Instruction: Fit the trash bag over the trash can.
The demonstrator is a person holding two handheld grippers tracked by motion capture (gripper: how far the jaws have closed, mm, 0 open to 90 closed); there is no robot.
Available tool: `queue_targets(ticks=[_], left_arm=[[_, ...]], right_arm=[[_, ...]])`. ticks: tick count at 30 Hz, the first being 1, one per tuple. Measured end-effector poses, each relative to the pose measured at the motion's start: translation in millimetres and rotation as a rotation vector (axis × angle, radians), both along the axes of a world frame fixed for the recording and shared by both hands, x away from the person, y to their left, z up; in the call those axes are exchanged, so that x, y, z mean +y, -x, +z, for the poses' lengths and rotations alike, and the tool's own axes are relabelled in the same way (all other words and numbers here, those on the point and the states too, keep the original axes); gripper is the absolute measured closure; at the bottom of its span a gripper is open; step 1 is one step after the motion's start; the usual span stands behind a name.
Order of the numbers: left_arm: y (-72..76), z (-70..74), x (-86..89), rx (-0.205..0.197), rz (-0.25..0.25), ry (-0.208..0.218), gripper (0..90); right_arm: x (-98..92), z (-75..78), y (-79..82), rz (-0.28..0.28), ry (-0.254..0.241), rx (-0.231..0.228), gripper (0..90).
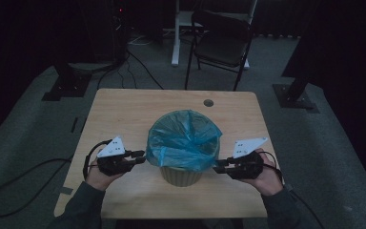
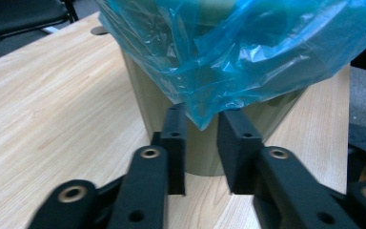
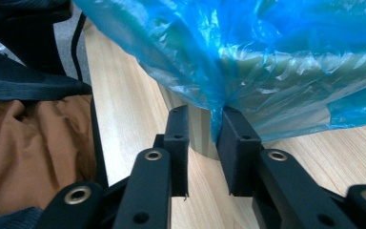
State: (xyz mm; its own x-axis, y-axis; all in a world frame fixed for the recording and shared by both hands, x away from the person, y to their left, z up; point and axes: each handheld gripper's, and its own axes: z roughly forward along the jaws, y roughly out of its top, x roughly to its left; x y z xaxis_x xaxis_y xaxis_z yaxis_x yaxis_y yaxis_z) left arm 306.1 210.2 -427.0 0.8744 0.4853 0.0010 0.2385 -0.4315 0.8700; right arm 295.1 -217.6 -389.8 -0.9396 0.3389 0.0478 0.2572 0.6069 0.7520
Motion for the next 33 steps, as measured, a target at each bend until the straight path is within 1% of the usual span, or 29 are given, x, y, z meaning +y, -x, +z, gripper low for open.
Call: queue_targets(ticks=[1, 3, 5, 9, 12, 16, 20, 22, 24, 27, 31, 33], left_arm=[[1.5, 2.1, 2.9, -0.005, 0.004, 0.01, 70.6], [3.7, 4.9, 5.6, -0.011, 0.004, 0.018, 66.9], [5.6, 7.1, 7.2, -0.016, 0.004, 0.018, 65.6], [8.1, 10.6, 10.2, -0.024, 0.004, 0.026, 63.0], [8.9, 13.8, 12.5, -0.027, -0.002, 0.046, 61.5], [9.4, 18.0, 11.5, -0.031, -0.019, 0.063, 60.5], [7.9, 21.9, 4.4, -0.037, -0.05, 0.071, 58.6], [6.7, 22.1, -0.5, -0.035, -0.065, 0.066, 57.6], [5.9, 21.9, -3.0, -0.034, -0.068, 0.057, 56.8], [3.7, 19.3, -11.6, -0.029, -0.069, 0.033, 57.1], [3.1, 18.7, -17.7, -0.033, -0.073, 0.02, 59.0], [2.8, 19.2, -20.5, -0.033, -0.076, 0.016, 64.2]], right_arm=[[-1.1, 1.6, 1.0, 0.001, -0.004, -0.001, 72.1], [-4.6, 5.5, 2.9, 0.006, -0.015, -0.007, 70.2], [-7.5, 8.1, 4.3, 0.008, -0.024, -0.01, 68.3], [-12.9, 12.0, 6.6, -0.002, -0.04, -0.02, 67.1], [-16.6, 15.0, 8.0, -0.006, -0.062, -0.025, 67.0], [-16.0, 18.5, 9.5, -0.01, -0.083, -0.036, 69.5], [-9.0, 20.4, 8.0, -0.004, -0.092, -0.042, 69.6], [-5.4, 20.3, 6.7, -0.001, -0.093, -0.04, 68.0], [-3.6, 19.9, 5.7, 0.001, -0.092, -0.041, 67.7], [1.6, 17.4, 3.3, -0.007, -0.079, -0.04, 67.0], [3.3, 17.0, 3.0, -0.001, -0.086, -0.04, 70.0], [4.5, 17.0, 3.4, 0.001, -0.082, -0.038, 74.5]])
